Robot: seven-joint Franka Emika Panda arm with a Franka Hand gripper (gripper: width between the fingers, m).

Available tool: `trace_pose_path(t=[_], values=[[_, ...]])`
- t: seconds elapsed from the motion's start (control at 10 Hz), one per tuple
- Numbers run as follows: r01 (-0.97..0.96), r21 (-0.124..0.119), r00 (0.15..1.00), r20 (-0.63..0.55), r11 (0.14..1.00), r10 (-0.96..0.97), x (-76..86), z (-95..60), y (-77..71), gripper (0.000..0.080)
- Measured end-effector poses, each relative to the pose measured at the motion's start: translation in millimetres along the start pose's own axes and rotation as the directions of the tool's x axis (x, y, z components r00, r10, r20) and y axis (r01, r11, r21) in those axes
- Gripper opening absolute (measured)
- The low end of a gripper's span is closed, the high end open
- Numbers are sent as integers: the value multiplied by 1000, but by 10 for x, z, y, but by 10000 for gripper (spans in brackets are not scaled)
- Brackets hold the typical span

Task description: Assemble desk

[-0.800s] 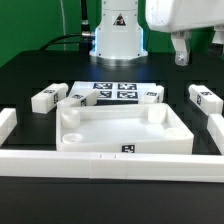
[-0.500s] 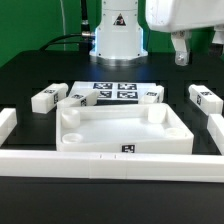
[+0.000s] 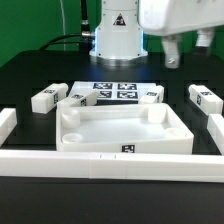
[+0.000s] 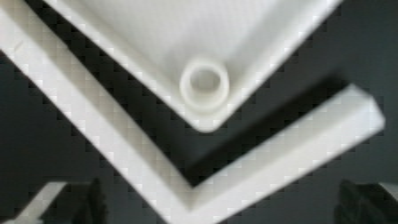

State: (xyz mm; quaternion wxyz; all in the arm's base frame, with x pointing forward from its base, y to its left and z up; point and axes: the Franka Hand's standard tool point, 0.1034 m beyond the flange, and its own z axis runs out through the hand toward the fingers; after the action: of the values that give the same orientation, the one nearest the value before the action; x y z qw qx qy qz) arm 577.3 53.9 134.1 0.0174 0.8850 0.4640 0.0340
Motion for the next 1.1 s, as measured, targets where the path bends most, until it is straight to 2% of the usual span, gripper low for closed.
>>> trace_pose_path(t=[0.1, 0.2, 0.5, 0.7, 1.0, 1.1], values=[[150, 11, 989, 9, 989, -150, -154, 48, 17, 649], [207, 16, 978, 11, 978, -207, -208, 64, 50, 649], [373, 19, 928, 8, 928, -373, -204, 75, 41, 649], [504, 19, 864, 7, 864, -504, -239, 94, 49, 649], [791, 13, 612, 3, 612, -791, -659, 317, -29, 649], [796, 26, 605, -2, 605, -796, -811, 396, -55, 649]])
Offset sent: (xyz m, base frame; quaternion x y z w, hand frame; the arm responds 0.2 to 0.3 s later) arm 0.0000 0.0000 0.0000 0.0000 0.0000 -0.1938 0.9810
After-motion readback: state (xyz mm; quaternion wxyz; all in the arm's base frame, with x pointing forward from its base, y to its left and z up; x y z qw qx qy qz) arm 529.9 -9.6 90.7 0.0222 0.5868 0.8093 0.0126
